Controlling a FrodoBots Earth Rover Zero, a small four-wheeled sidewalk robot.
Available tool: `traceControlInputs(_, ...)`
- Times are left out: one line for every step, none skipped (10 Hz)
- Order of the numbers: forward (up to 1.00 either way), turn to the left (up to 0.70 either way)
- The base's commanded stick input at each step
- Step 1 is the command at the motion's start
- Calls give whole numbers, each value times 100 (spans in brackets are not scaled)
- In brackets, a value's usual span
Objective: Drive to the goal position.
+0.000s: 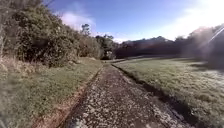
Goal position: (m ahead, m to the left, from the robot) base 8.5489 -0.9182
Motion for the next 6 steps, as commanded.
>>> traceControlInputs(85,0)
traceControlInputs(85,0)
traceControlInputs(85,0)
traceControlInputs(85,0)
traceControlInputs(85,0)
traceControlInputs(85,0)
